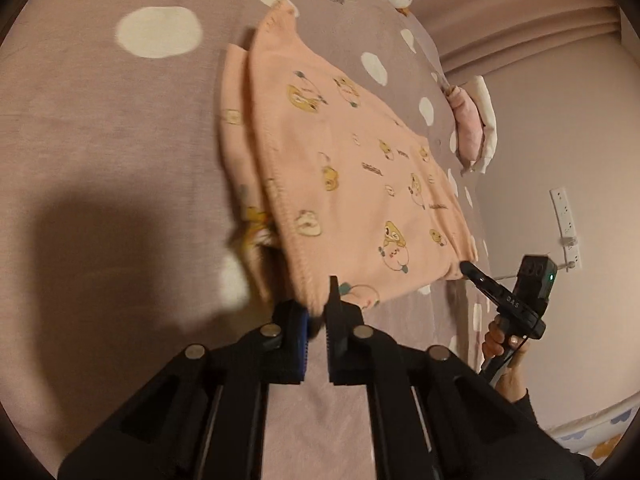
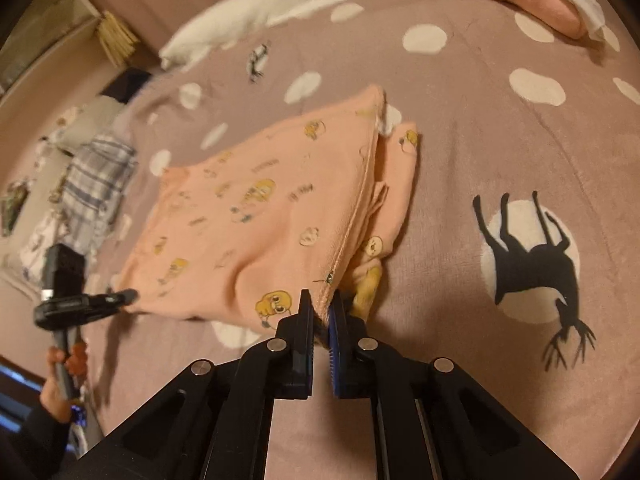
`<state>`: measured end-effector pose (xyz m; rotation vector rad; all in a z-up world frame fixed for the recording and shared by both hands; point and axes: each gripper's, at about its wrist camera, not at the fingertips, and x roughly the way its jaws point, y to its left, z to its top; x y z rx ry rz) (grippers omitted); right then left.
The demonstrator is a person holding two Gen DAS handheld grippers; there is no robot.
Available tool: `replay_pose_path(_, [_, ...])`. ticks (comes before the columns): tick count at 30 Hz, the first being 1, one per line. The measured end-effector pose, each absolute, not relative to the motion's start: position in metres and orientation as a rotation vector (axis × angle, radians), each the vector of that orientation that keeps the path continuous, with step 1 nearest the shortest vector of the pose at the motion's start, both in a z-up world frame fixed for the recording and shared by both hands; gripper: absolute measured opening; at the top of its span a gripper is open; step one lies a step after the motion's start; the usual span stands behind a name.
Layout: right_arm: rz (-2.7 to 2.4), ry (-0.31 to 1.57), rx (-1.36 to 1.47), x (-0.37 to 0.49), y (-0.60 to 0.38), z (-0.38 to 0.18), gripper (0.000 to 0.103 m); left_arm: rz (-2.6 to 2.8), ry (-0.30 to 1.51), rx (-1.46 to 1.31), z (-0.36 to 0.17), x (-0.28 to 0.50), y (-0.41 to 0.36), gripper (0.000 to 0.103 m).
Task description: Fold small clothes
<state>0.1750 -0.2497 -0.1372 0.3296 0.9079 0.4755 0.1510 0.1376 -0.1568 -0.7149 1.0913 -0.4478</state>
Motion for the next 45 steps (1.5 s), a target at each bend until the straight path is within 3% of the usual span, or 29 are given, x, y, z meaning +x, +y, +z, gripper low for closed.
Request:
replay_pose_path(6, [0.494, 0.913, 0.267, 0.162, -0.265, -0.128, 0.006, -0.520, 1.066, -0.646, -0.139, 0.133, 0.149, 0.003])
replay_pose_path(11, [0.440, 1.036, 0.209, 0.172, -0.264, -0.158, 0.006, -0.444, 1.192, -0.597, -0.162, 0.135, 0.150, 0.000])
replay_pose_path(16, [0.394, 1.072, 0.218, 0.165, -0.274, -0.155, 0.006, -0.422, 1.161, -0.605, -0.154, 0.126, 0.154, 0.001])
replay_pose_path(18, [0.345, 1.037, 0.183, 0.160, -0.278, -0.139, 0.008, -0.424, 1.146, -0.595, -0.146, 0.126, 0.154, 0.006])
replay_pose_path(25, [0.417, 0.890, 0.214, 0.187, -0.255, -0.107, 0.012, -0.495, 1.022, -0.618, -0.113, 0.144, 0.132, 0.011])
replay_pose_path(33, [0.335, 0.999, 0.187, 0.258, -0.219, -0.144, 0.012, -0.450, 1.144, -0.465, -0.147, 0.175, 0.088, 0.009])
replay_pose_path(35, [0.274, 0.980, 0.180, 0.268, -0.226, -0.146, 0.012, -0.437, 1.152, -0.430, -0.153, 0.169, 0.091, 0.005])
replay_pose_path(42, [0.166, 0.916, 0.229, 0.268, -0.247, -0.130, 0.010, -0.431, 1.154, -0.463, -0.157, 0.150, 0.113, 0.005])
replay_pose_path(43, [0.181, 0.906, 0.263, 0.263, -0.252, -0.127, 0.012, -0.433, 1.154, -0.471, -0.157, 0.150, 0.115, 0.005])
replay_pose_path(45, [0.251, 0.900, 0.347, 0.243, -0.267, -0.124, 0.026, -0.431, 1.157, -0.481, -0.157, 0.151, 0.115, 0.005])
